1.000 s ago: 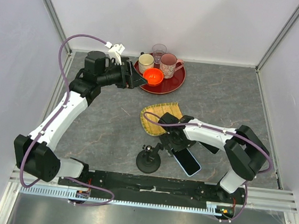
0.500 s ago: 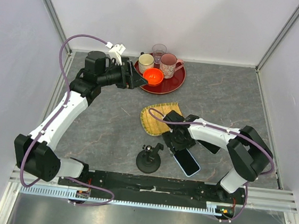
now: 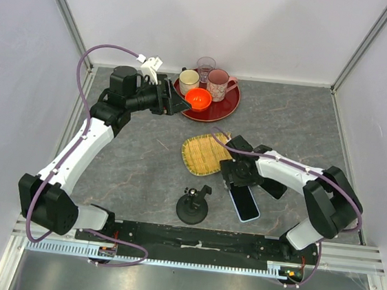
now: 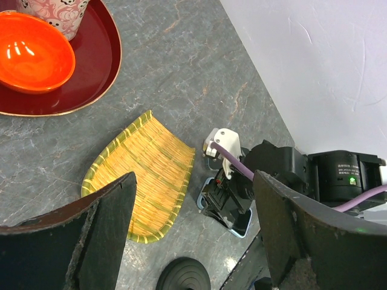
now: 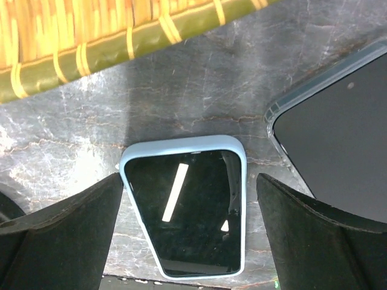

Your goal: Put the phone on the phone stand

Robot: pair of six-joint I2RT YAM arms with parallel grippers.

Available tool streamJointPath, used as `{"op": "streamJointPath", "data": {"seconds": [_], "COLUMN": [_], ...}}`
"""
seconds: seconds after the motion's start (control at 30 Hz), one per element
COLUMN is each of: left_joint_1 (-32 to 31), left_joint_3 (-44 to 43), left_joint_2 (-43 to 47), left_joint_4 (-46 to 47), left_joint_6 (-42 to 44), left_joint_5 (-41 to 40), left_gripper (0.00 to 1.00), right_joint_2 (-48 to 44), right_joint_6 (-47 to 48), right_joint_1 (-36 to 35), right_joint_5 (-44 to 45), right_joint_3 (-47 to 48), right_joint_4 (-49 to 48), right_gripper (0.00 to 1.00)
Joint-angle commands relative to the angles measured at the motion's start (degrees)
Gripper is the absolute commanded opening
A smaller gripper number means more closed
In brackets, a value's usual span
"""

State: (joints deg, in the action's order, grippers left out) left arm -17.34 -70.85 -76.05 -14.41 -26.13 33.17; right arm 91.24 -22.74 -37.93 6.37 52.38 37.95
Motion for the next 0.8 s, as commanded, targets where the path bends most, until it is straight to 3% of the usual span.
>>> {"op": "streamJointPath", "data": {"seconds": [0.0, 0.37, 0.77], "left_joint_1": [0.2, 0.2, 0.2], "left_joint_3": [0.1, 0.2, 0.2], "left_joint_2": [0.3, 0.2, 0.4], "left_joint_4": [2.2, 2.5, 2.5], "left_joint_6": [-1.6, -1.9, -2.1], "left_joint_5": [1.5, 1.8, 2.2], "left_gripper": [0.84, 0.84, 0.84], "right_joint_2": [-3.7, -4.1, -0.5], "right_joint_6": [-0.9, -5.7, -11.0], "right_joint_1": [-0.5, -4.0, -6.6], "right_joint_5": [-0.9, -1.4, 5.1], "right_joint_3": [-1.7, -3.9, -5.5], "right_joint_4": [0.9, 5.7, 5.6], "right_gripper": [0.98, 0.98, 0.98]}}
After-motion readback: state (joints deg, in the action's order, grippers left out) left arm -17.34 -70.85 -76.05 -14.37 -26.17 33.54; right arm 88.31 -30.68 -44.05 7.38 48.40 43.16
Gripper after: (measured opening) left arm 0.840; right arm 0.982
